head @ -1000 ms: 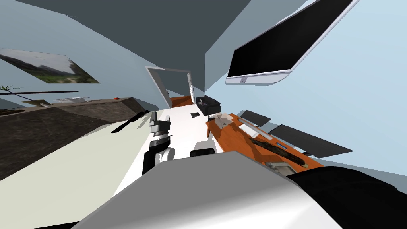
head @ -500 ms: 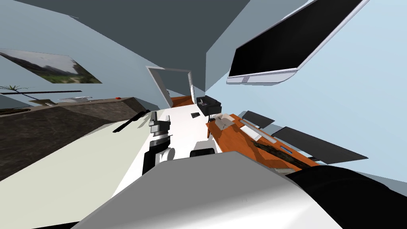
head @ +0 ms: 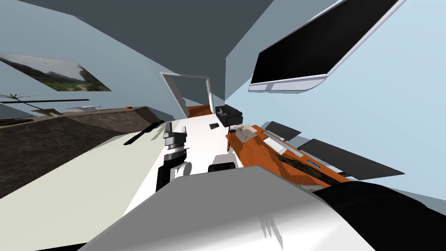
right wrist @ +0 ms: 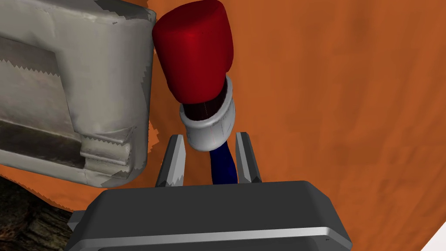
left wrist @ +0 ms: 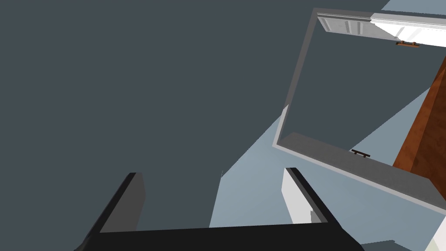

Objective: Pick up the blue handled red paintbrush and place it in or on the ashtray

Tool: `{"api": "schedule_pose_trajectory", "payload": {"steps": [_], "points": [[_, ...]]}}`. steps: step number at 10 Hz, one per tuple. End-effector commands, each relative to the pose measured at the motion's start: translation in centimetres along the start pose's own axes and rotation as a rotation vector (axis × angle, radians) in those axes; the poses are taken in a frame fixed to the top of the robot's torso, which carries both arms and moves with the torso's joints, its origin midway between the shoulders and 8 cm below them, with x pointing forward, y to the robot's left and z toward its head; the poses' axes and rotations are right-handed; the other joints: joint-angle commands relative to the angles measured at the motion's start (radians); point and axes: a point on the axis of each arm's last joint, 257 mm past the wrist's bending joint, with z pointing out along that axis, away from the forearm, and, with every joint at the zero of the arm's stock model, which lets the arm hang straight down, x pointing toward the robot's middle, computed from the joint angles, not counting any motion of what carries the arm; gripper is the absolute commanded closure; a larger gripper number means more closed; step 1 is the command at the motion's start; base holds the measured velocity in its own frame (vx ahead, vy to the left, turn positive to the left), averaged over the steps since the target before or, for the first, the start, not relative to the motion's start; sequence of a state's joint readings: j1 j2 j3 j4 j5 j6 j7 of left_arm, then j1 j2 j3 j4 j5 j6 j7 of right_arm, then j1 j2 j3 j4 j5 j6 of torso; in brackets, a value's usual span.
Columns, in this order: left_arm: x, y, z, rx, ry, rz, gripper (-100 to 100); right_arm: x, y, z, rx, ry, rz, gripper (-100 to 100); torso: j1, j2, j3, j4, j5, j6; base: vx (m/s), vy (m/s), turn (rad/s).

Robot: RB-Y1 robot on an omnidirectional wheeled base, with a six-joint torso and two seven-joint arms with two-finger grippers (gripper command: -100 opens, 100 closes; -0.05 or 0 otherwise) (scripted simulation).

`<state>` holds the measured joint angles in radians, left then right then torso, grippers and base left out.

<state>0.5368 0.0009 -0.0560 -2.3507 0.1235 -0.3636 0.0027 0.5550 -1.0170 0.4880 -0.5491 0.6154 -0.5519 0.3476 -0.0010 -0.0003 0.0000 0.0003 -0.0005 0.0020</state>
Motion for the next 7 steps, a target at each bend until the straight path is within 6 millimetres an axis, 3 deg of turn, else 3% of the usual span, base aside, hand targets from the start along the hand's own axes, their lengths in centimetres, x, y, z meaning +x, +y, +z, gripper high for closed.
{"api": "schedule_pose_trajectory", "payload": {"steps": [1, 2, 6, 7], "points": [[0.0, 0.0, 0.0, 0.0, 0.0, 0.0, 0, -1.5, -0.7, 0.0, -0.006, 0.0, -0.007, 100, 0.0, 0.0, 0.0, 0.0, 0.0, 0.0, -0.049, 0.036, -0.076], [0.0, 0.0, 0.0, 0.0, 0.0, 0.0, 0, -1.5, -0.7, 0.0, -0.006, 0.0, -0.007, 100, 0.002, 0.002, 0.001, 0.0, 0.0, 0.0, -0.072, 0.043, -0.025], [0.0, 0.0, 0.0, 0.0, 0.0, 0.0, 0, -5.7, -3.0, -0.1, -0.012, -0.005, -0.028, 100, 0.003, 0.006, 0.003, 0.001, 0.0, 0.001, -0.078, 0.037, -0.051], [0.0, 0.0, 0.0, 0.0, 0.0, 0.0, 0, -5.7, -3.0, -0.1, -0.012, -0.005, -0.028, 100, 0.003, 0.006, 0.003, 0.001, 0.001, 0.001, -0.045, 0.024, -0.013]]}}
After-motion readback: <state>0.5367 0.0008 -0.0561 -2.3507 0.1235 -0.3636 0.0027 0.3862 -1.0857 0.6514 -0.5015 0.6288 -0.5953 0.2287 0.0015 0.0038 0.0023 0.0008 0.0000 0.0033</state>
